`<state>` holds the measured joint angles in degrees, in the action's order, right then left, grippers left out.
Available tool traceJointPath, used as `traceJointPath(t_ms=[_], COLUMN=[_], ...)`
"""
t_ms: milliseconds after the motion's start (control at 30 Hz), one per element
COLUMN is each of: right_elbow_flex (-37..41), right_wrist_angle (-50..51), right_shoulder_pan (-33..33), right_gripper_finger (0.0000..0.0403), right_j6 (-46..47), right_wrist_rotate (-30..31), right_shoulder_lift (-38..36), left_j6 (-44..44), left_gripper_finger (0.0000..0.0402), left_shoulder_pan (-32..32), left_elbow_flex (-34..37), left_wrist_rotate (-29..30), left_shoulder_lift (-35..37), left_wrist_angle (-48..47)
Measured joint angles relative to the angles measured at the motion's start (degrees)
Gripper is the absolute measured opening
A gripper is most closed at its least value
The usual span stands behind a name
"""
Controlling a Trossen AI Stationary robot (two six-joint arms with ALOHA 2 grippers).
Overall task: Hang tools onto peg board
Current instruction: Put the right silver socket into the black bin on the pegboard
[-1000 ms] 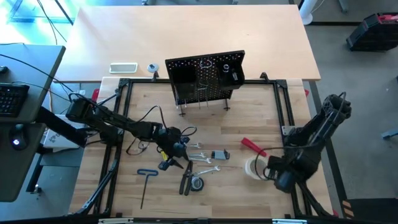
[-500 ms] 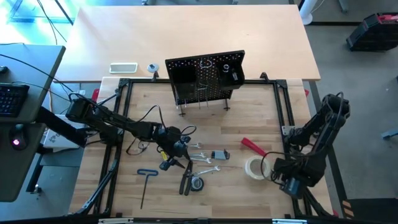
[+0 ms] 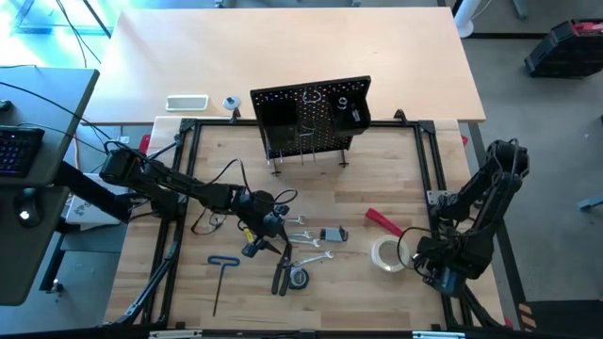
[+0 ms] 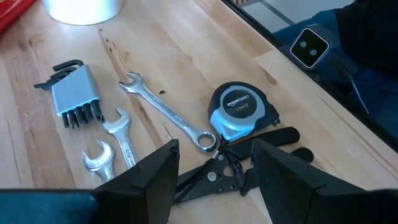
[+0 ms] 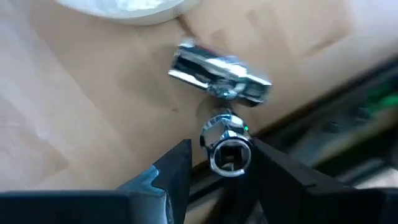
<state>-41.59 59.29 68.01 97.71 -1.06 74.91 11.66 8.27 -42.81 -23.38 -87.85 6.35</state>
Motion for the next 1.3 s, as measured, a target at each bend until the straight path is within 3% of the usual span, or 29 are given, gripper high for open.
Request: traceJointPath(t_ms=[333,767,933,1133,1300], right_elbow_flex=[0.98,-7.21,-16.53,-30.58,-40.65], right_wrist_angle=[-3.32,3.34,12.41,22.52,28.81], right_shoulder_pan=[-0.02,-4.11,-9.74,-18.07,-25.86], right_gripper_finger=[0.0085,0.0081,0.0080,0.0080,0.0080], right_j6=[0.00,-2.56,-10.65,-26.83,-42.54], right_wrist_rotate=[0.13,2.44,11.56,24.67,29.95], right_shoulder_lift=[-0.51,-0.43,-0.43,-0.43,-0.43], left_j6=[0.44,1.56,3.89,5.07,6.74], left_gripper_finger=[0.0193,0.0193,0.0193,0.0193,0.0193], left_shoulder_pan=[-0.08,-1.08,-2.19,-5.21,-8.31], left_elbow_flex=[0.00,0.00,0.00,0.00,0.00], left_wrist_rotate=[0.04,0.19,2.06,2.58,3.38], left_shoulder_lift=[0.00,0.00,0.00,0.00,0.00], left_wrist_angle=[-0.04,-0.08,-0.13,-0.07,-0.07])
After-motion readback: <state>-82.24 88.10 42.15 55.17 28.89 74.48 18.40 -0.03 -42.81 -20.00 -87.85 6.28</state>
